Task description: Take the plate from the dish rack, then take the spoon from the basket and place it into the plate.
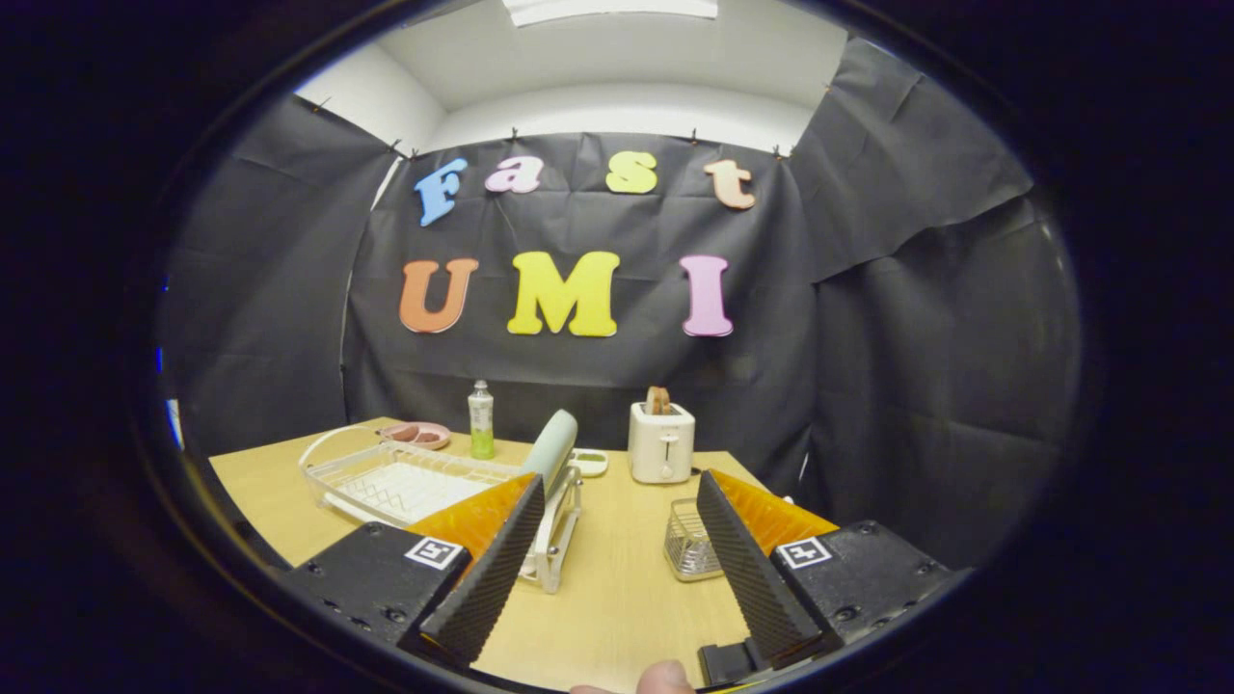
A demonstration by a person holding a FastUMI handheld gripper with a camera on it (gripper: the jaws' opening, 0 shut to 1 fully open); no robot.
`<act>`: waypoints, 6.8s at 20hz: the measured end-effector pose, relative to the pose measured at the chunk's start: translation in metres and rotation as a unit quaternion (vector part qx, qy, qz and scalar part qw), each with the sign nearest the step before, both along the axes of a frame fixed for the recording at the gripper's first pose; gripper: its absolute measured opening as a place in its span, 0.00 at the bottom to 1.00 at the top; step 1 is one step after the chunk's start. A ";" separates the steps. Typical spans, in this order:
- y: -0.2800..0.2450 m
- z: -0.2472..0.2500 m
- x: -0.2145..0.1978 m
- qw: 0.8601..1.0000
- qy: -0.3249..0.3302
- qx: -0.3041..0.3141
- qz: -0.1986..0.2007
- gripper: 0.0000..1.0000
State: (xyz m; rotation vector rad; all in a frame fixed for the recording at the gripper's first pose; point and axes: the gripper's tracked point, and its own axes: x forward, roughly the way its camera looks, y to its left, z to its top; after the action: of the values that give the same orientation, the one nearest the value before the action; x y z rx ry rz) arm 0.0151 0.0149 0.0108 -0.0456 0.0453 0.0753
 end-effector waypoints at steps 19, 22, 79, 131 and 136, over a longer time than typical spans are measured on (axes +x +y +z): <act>0.087 0.074 0.143 0.954 0.280 -0.017 0.103 1.00; 0.093 0.045 0.165 0.935 0.342 -0.029 0.085 1.00; 0.119 -0.172 -0.030 0.796 0.529 0.288 0.054 0.38; -0.132 -0.090 0.147 0.974 0.164 0.150 0.042 0.75; -0.122 -0.079 0.156 0.977 0.146 0.147 0.046 0.37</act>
State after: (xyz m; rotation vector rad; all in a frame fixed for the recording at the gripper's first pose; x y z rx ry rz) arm 0.1713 -0.1074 -0.0686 0.2610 0.3263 0.1807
